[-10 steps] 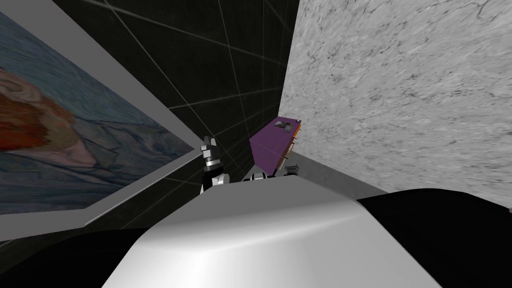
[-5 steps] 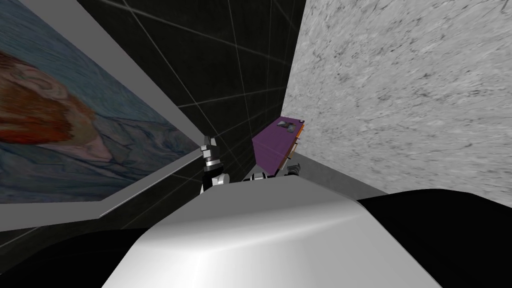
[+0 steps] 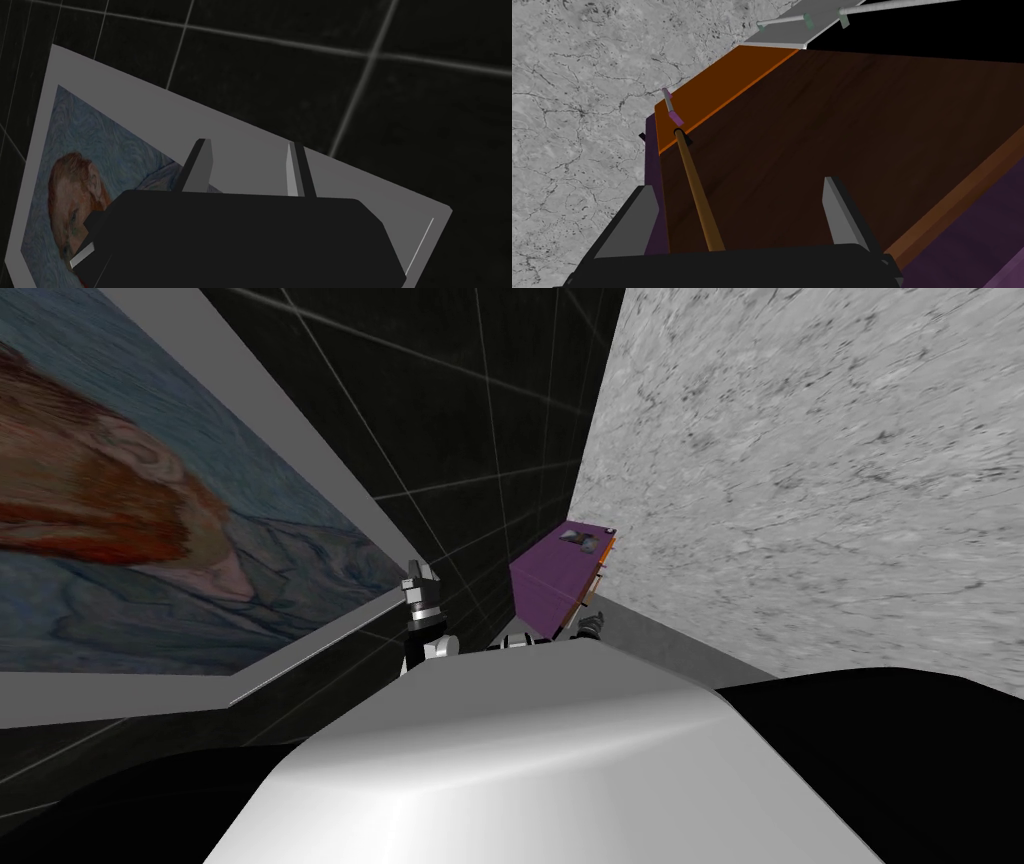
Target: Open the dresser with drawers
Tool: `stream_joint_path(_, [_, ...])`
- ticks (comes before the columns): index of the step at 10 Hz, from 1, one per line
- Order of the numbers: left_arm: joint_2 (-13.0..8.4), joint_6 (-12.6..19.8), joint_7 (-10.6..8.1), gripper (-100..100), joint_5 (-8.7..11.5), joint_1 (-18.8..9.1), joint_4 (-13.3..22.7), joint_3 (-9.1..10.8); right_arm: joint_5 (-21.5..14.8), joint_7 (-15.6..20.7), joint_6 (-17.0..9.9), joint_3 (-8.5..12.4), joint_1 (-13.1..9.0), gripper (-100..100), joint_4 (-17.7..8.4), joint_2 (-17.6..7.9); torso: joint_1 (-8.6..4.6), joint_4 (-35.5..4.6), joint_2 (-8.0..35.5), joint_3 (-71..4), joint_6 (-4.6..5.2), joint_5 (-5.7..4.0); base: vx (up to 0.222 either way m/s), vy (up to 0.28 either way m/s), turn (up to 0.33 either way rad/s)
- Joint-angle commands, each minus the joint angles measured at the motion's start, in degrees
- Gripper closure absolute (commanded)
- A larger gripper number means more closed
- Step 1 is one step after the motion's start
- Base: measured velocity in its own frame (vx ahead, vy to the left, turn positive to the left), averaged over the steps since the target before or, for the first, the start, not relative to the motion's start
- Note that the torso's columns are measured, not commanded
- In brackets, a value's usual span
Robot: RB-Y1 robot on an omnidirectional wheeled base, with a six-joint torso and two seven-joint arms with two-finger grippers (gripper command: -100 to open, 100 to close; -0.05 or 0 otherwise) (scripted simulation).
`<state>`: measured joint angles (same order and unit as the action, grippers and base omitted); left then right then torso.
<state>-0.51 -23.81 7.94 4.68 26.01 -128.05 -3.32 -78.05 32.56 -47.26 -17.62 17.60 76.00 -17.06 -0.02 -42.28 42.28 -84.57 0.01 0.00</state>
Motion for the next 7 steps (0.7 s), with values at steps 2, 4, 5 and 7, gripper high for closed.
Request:
stream_joint_path(2, [0.0,0.0,-0.03,0,0.0,0.0,0.1,-0.22,-3.7,1.9,-2.6,0.0,-1.5,-100,-2.8,-0.2,0.21,0.0,0.0,0.0,-0.14,0.06,-0.006,0.026,0.043])
stream_joint_path(4, [-0.1,0.1,-0.07,0,-0.1,0.0,0.1,-0.55,-6.1,3.1,-4.2,0.0,-2.5,-100,-4.7,-0.3,0.48,0.0,0.0,0.0,-0.22,0.15,-0.006,0.031,0.029])
stream_joint_path(5, [-0.1,0.1,-0.10,0,-0.1,-0.1,0.2,-0.77,-7.3,3.7,-5.0,0.0,-3.0,-100,-5.8,-0.4,0.57,0.0,0.0,0.0,-0.28,0.17,0.000,0.037,0.050])
stream_joint_path(7, [-0.2,0.3,-0.18,0,-0.3,-0.1,0.3,-1.41,-9.8,4.9,-6.7,0.0,-4.1,-100,-7.8,-0.5,0.87,-0.1,0.0,0.0,-0.42,0.27,-0.002,0.041,0.041])
